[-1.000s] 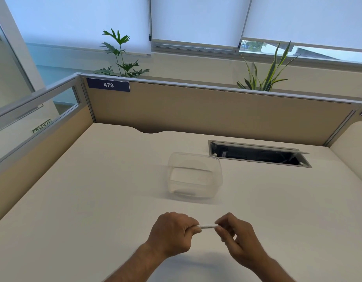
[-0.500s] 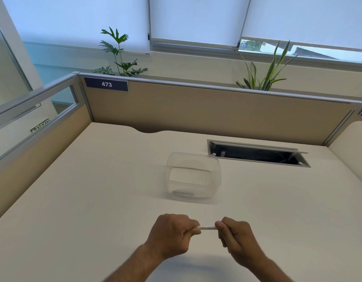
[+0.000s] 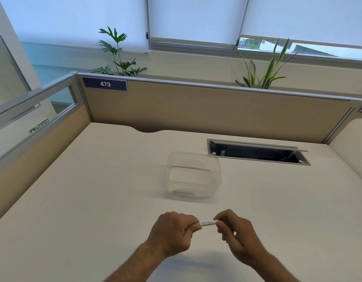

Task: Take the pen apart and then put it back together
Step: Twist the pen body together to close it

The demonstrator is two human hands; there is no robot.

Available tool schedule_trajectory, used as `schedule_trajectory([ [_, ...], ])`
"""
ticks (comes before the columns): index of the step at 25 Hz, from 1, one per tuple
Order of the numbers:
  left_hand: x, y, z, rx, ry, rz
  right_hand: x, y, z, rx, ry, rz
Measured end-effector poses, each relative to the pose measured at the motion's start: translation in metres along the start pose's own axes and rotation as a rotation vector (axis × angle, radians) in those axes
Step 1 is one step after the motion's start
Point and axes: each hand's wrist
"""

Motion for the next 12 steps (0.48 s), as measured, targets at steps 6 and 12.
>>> schedule_trajectory([
  [6, 0.0026, -0.0016, -0.0001, -0.005, -0.087, -0.116, -0.0021, 0.0009, -0.0002, -0.152, -0.182, 0.013],
  [12, 0.0039, -0.0031, -0.0019, 0.056, -0.020, -0.076, 0.0007, -0.0010, -0.0024, -0.153, -0.206, 0.038],
])
Point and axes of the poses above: each hand's wrist, its own y-axis towards the middle knuckle, its own x-axis out of the palm, z = x × y, and after that the axes turned 6 degrees about y, right-handed
